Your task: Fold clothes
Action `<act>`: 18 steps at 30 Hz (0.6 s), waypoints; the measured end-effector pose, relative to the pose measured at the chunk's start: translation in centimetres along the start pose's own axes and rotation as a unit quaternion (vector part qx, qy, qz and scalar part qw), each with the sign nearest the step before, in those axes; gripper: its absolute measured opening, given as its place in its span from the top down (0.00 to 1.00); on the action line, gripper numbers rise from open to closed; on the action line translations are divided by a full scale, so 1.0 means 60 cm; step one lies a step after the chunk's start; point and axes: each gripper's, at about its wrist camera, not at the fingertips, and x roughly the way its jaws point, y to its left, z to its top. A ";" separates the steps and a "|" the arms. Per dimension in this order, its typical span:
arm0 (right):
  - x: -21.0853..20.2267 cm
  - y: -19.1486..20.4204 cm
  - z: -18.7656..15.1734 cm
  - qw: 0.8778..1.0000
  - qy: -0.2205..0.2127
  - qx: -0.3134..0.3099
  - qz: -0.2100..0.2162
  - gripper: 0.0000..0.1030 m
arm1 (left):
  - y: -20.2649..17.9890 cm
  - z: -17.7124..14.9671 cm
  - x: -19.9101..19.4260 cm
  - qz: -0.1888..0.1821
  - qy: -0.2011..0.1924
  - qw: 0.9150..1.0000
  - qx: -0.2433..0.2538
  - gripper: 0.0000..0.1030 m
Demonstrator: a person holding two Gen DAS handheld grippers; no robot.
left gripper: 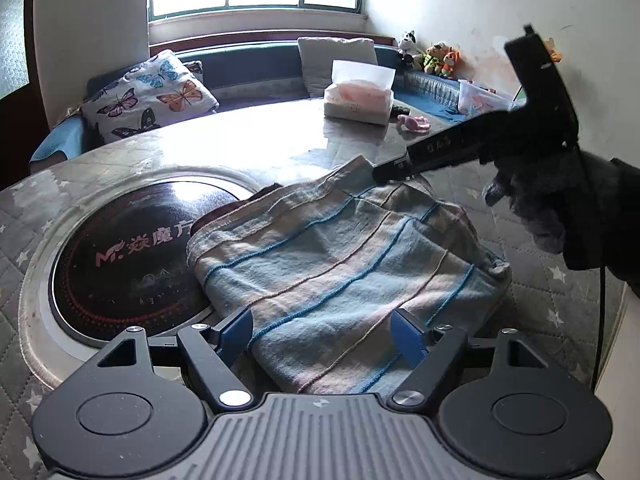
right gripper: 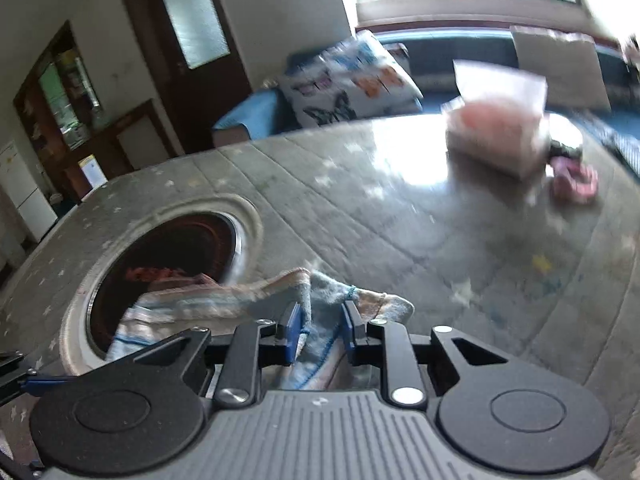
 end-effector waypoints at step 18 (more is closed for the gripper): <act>-0.020 0.040 -0.023 0.999 0.001 -0.045 0.002 0.79 | -0.021 0.008 0.006 -0.004 0.000 1.000 0.012 0.24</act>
